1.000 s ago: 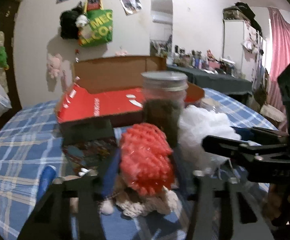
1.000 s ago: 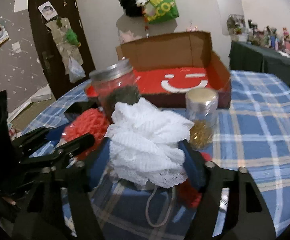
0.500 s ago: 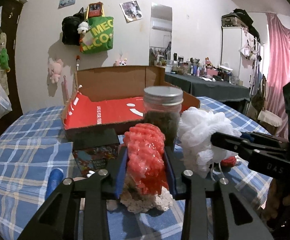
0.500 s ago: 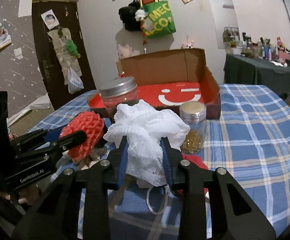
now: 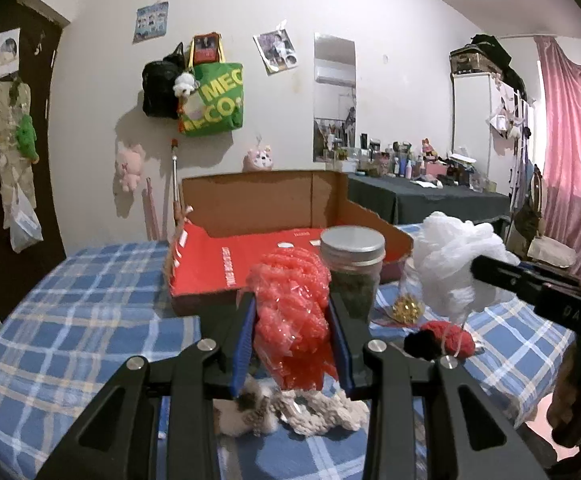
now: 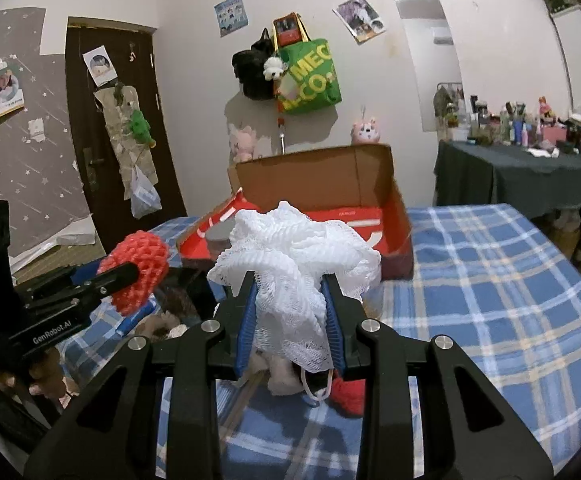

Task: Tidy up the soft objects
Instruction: 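Carry the red sponge and white puff up into the red-lined cardboard box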

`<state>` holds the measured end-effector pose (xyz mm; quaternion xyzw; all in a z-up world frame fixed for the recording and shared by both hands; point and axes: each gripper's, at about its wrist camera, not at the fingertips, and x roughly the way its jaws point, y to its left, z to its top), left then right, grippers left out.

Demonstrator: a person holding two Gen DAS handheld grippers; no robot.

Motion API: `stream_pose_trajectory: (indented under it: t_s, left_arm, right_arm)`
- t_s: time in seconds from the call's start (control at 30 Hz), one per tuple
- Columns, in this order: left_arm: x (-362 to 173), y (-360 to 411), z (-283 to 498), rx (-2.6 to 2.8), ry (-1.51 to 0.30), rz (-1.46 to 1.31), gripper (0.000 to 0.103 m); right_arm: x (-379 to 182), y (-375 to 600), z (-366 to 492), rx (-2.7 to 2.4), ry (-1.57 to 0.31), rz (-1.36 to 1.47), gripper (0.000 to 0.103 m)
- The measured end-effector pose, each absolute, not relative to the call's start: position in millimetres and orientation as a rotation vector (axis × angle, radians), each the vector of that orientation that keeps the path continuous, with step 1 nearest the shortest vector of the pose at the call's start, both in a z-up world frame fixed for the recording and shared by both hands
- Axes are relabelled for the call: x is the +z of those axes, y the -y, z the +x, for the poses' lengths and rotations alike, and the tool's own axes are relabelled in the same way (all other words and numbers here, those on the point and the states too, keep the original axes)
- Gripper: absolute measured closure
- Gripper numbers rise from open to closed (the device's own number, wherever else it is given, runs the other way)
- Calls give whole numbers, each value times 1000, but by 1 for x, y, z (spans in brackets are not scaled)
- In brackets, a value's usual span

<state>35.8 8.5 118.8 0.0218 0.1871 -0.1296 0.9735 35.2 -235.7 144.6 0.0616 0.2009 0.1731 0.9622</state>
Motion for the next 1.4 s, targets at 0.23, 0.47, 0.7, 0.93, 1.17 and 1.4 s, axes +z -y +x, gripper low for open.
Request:
stream_pose_trajectory:
  t_s: [0.23, 0.47, 0.7, 0.93, 1.17, 1.4]
  left_arm:
    - [141, -21, 44, -235, -331, 59, 66]
    - [159, -29, 67, -289, -336, 59, 66]
    - [174, -28, 97, -340, -366, 93, 66]
    - [181, -19, 126, -383, -414, 158, 66]
    - [182, -7, 157, -430, -467, 217, 66]
    - [179, 8, 198, -486, -535, 258, 66]
  right_arm:
    - [169, 245, 40, 331, -341, 101, 74]
    - [191, 248, 60, 332, -293, 43, 74]
    - [206, 247, 92, 380, -314, 19, 74]
    - [216, 242, 130, 422, -359, -39, 74]
    - [220, 229, 168, 450, -409, -124, 74]
    - [211, 211, 215, 489, -504, -191, 74]
